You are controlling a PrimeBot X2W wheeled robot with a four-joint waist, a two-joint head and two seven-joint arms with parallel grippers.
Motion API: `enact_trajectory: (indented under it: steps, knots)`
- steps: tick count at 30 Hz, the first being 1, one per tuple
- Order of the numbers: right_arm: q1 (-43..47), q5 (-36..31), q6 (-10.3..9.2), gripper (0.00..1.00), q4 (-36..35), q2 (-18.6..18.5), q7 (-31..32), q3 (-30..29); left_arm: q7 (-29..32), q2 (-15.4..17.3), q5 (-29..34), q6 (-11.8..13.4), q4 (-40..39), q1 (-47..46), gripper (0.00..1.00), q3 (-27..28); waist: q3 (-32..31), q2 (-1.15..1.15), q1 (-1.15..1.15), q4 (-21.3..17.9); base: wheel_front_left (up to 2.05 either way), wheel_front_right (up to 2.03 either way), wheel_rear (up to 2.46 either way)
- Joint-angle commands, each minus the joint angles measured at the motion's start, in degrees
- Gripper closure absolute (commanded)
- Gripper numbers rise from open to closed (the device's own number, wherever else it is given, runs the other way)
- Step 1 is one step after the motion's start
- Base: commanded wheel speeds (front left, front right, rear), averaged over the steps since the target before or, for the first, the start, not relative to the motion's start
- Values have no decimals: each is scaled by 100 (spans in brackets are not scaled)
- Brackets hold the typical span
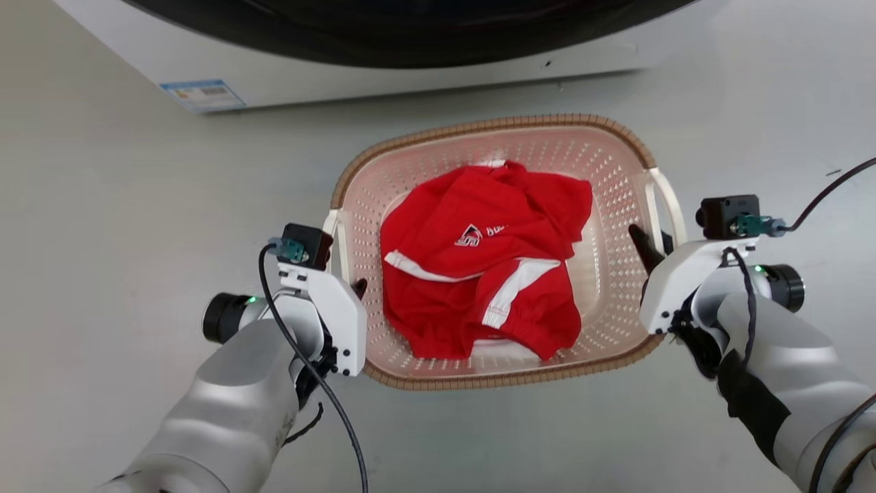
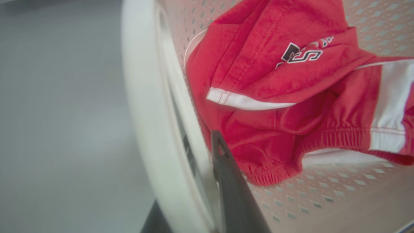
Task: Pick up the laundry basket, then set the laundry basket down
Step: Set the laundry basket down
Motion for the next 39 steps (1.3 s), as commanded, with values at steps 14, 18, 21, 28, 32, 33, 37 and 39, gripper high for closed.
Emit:
enact_trajectory:
  steps: [14,18,21,28,32,33,37,39]
  knots:
    - [-558,-589,-78,100,235,-883,-233,-722,-512,482,239,94,275,-606,100,-3,1112,0,0,76,0,0,0]
    - [-601,-963,-78,100,104,-952,-234,-1152,-578,483,293,88,277,-764,100,-42,1337,0,0,77,0,0,0]
    - [-571,-1228,-78,100,28,-971,-234,-1467,-566,482,320,85,278,-880,100,-65,1477,0,0,90,0,0,0]
    - [-470,-1757,-78,100,-108,-932,-234,-2010,-545,494,362,84,279,-1052,100,-102,1665,0,0,101,0,0,0]
    - [-393,-2086,-78,100,-204,-907,-234,-2334,-583,491,380,101,279,-1107,100,-116,1756,0,0,99,0,0,0]
    - [-378,-2160,-78,100,-226,-903,-234,-2409,-586,490,381,103,279,-1125,100,-117,1789,0,0,98,0,0,0]
    - [-320,-2440,-78,100,-311,-898,-234,-2694,-627,477,413,105,280,-1171,100,-144,1871,0,0,108,0,0,0]
    - [-286,-2560,-78,100,-345,-898,-234,-2829,-636,469,426,106,280,-1188,100,-157,1903,0,0,116,0,0,0]
